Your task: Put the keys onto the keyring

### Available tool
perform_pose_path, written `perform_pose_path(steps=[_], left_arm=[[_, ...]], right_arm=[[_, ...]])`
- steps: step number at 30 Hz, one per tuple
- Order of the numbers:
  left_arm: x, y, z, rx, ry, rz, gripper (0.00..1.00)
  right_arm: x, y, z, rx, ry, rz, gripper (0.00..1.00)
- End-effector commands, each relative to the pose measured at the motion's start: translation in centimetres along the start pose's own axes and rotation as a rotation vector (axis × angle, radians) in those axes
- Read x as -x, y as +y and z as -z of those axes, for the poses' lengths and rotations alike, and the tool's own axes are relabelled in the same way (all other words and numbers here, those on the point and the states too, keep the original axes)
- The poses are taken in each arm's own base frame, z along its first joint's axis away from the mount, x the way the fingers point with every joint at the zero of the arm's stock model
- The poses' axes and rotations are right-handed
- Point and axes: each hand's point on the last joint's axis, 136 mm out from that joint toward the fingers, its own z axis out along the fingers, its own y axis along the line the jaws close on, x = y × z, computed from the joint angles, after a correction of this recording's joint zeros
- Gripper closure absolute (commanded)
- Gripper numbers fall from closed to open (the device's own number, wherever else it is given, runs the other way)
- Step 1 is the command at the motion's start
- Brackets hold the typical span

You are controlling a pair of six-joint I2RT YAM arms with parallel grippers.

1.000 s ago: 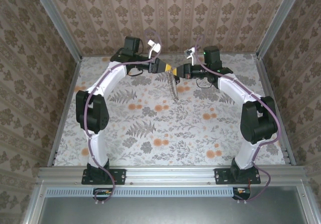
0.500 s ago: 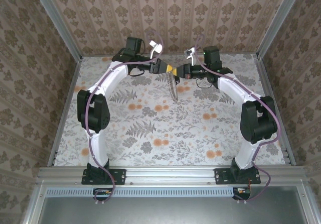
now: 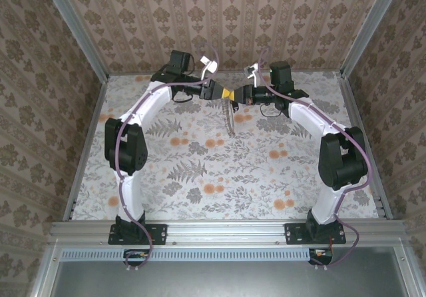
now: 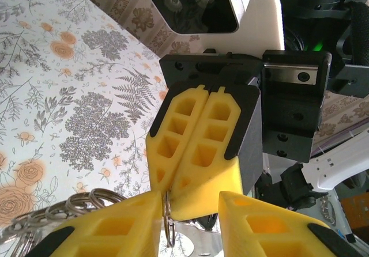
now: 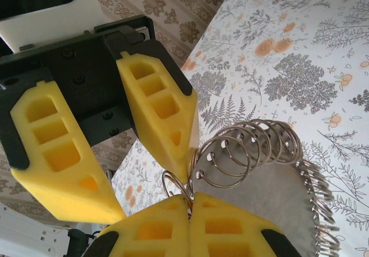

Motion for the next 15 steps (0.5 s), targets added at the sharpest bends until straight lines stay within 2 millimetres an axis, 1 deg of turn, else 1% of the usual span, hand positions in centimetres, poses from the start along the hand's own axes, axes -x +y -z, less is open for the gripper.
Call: perform_pose_path(steps=[1,5,11,15], left_arm=[[-0.16,-0.13,-0.44,-0.022,0.014,-0.013,0.67],[-0.12,-0.22,-0.57,-0.024,0.014,-0.015,0.7],[-0.12,-0.38,-0.83,-0.031,0.017,-0.018,0.85],[-0.09,-0.33,-0.99,-0.028,0.016,-0.023,0.91]], right_arm=[[1.57,1.12,0.16,0.019,-0.027,0.058,1.0],[1.61,1.16,0.24,0.018,-0.028,0.059,1.0],[1.61,1.19,0.22,0.02,-0.029,0.061,1.0],[1.5,1.15,0.18,0.021,-0.028,0.059,1.0]])
